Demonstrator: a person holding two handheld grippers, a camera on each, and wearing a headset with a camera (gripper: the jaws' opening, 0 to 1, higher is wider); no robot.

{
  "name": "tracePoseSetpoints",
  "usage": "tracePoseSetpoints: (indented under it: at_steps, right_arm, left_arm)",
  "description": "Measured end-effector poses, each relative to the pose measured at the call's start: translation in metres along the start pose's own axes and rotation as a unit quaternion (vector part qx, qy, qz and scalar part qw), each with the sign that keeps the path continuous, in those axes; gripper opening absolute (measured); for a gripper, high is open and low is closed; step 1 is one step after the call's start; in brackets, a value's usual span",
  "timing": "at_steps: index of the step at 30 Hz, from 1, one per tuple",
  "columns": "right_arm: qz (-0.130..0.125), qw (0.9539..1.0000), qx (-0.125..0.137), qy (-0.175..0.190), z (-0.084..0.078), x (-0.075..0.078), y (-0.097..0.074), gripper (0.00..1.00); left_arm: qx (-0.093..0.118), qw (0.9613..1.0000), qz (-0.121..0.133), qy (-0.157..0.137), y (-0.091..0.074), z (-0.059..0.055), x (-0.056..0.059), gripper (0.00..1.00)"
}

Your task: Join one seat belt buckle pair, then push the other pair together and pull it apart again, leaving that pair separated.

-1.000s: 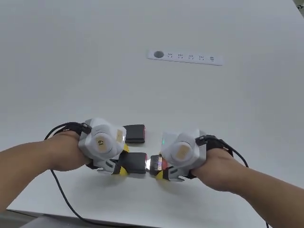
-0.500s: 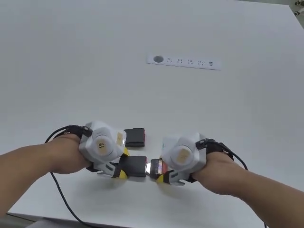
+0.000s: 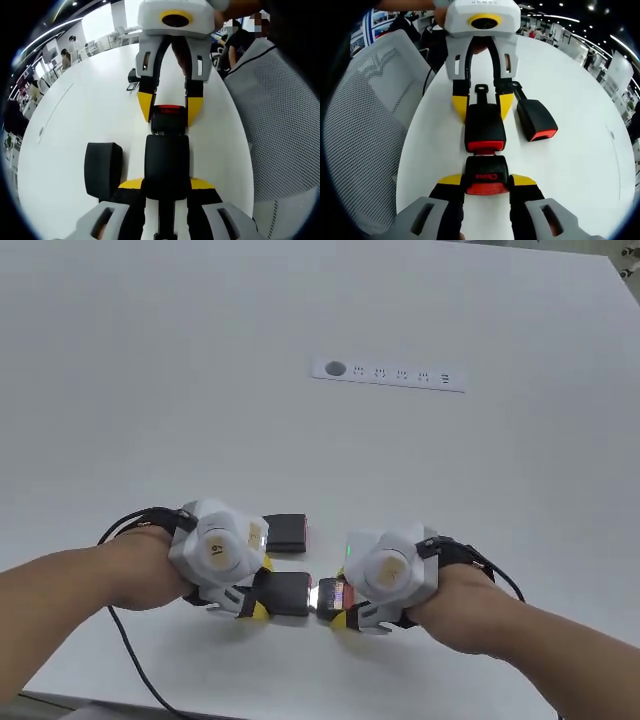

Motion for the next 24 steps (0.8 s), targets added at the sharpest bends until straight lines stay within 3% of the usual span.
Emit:
tracePoseSetpoints:
  at_steps: [7,18,22,24]
  right_arm:
    - [-0.001,1.0000,-0.004,0.003,0.002,0.000,0.000,0.32]
    - [-0.008,0.9998,-0.001,0.017,0.002,-0.001,-0.003,0.33]
    - [-0.014,0.9993,0.016,0.030,0.005,-0.001,-0.014,0.34]
    - [-0.013,0.9992,0.019,0.032,0.005,-0.002,-0.018,0.33]
  left_arm:
    - [0.009,0.9999,0.000,-0.007,0.000,0.000,0.000,0.33]
    - [-0.001,0.9991,0.010,-0.041,-0.002,-0.003,-0.002,0.34]
    - [0.008,0.9982,0.023,-0.055,-0.008,-0.001,-0.003,0.34]
    - [0.013,0.9984,0.030,-0.047,-0.018,0.007,-0.006,0.35]
Point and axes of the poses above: the centre of the closed fingertips' face, and the gripper's own axes: y roughly forward along the fingers, x roughly to its right, z roughly out of its top, the point moved 1 cm from there along -y, roughly backward along the fingers, and after that the axes turned 12 degrees about z, right-handed, at the moved point
